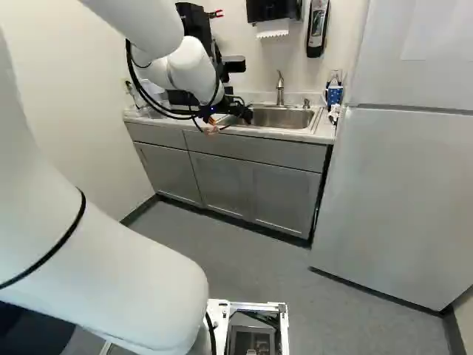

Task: Rinse the cup and place it in the tray

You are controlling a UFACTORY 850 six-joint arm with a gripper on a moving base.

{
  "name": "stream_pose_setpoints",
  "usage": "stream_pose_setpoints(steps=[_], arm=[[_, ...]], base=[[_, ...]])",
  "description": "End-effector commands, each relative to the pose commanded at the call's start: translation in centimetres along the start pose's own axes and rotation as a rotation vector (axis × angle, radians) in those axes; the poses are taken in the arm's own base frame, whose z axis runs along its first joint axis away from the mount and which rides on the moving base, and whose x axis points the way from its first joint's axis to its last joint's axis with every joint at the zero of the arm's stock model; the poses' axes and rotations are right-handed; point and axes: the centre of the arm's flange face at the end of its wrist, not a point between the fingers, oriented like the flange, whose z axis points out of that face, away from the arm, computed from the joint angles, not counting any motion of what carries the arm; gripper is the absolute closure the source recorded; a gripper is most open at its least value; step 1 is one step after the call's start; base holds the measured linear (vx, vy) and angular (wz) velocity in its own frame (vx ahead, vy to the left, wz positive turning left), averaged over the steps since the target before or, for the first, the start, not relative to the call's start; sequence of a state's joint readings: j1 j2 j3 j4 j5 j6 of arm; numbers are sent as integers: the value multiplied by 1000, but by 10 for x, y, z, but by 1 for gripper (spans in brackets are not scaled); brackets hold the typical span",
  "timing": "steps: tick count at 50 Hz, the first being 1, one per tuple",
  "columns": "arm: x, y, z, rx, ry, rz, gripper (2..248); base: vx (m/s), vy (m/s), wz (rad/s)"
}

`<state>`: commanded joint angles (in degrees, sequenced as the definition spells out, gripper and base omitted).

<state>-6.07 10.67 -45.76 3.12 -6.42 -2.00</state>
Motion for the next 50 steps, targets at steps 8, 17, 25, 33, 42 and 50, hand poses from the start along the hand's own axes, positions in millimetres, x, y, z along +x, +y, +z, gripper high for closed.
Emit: stream_pose_setpoints(steps=[8,17,25,33,42,50], arm=[[-20,-3,7,3,29,-7,3],[-46,-6,15,7,66,-15,3],[-72,-9,21,13,102,-23,3],[-98,-12,25,20,138,-31,3],[-126,-15,27,28,175,-40,3],[-149,-17,28,36,206,-46,3]], base=[[0,0,0],[0,0,0],[0,0,0],[0,0,0],[0,0,0],[0,0,0]])
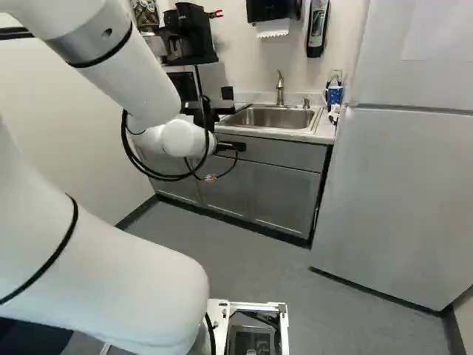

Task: Rinse the cup and place it in the tray

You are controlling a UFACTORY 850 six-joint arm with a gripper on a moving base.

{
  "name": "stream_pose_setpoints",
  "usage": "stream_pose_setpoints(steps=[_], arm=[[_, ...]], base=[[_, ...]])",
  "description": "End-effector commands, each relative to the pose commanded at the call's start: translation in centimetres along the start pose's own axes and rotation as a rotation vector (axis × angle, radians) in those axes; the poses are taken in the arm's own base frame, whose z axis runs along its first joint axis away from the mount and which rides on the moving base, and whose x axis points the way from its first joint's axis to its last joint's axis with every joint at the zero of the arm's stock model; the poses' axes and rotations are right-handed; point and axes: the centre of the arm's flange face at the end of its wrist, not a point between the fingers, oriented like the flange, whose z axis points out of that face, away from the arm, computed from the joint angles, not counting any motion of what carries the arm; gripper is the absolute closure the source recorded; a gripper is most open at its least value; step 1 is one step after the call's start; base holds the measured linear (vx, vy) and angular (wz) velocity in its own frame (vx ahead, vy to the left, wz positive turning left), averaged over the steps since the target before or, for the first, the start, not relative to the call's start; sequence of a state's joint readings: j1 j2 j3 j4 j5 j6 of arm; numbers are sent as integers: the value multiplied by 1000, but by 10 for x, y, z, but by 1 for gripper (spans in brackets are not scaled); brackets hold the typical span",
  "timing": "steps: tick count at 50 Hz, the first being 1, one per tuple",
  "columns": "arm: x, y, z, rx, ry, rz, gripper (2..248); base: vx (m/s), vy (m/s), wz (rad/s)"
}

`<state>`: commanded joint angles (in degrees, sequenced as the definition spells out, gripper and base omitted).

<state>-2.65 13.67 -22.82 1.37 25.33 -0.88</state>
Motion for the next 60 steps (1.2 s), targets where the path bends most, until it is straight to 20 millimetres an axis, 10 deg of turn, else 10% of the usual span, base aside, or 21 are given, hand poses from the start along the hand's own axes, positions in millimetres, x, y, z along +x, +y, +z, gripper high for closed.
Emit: stream_pose_setpoints(steps=[60], arm=[[-104,-11,-36,47,144,-22,3]], base=[[0,0,0]])
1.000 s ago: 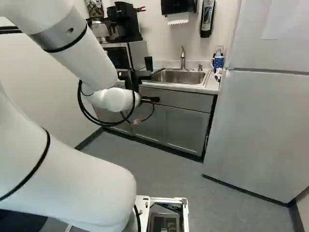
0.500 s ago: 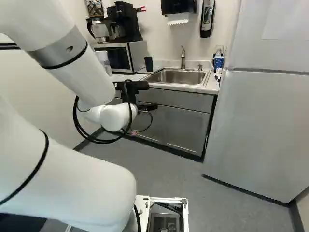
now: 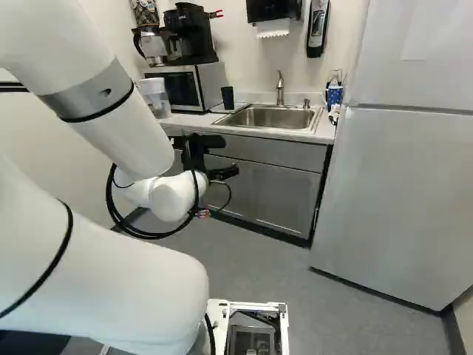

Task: Rinse the cup and place it in the tray

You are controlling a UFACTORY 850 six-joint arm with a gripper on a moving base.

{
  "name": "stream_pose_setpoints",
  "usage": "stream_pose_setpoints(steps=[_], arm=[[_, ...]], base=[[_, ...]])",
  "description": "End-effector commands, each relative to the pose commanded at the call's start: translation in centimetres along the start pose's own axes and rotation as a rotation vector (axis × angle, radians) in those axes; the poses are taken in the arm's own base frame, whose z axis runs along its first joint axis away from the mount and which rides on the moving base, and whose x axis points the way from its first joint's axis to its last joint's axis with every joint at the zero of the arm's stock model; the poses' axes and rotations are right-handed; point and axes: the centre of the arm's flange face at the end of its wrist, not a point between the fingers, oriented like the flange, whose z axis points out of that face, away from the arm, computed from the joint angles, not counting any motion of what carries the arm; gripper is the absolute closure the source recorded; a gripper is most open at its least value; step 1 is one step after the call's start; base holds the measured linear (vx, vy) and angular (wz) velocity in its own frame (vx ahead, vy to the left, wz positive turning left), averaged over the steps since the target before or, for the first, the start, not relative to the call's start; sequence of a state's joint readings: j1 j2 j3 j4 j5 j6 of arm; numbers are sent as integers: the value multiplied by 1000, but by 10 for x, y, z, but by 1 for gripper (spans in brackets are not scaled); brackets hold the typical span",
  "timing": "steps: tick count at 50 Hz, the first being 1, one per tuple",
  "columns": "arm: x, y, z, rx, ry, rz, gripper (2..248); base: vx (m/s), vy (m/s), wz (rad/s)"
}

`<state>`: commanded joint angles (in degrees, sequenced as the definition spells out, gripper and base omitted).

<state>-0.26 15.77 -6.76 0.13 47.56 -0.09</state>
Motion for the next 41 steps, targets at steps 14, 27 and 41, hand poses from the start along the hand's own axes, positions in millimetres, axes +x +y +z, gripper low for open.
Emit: stream_pose_setpoints(steps=[14,27,41], arm=[[-8,-1,-5,5,12,-1,3],[-10,-1,-7,6,16,-2,3],[-10,-1,-7,6,16,-2,3]], base=[[0,0,0],[0,0,0],[0,0,0]])
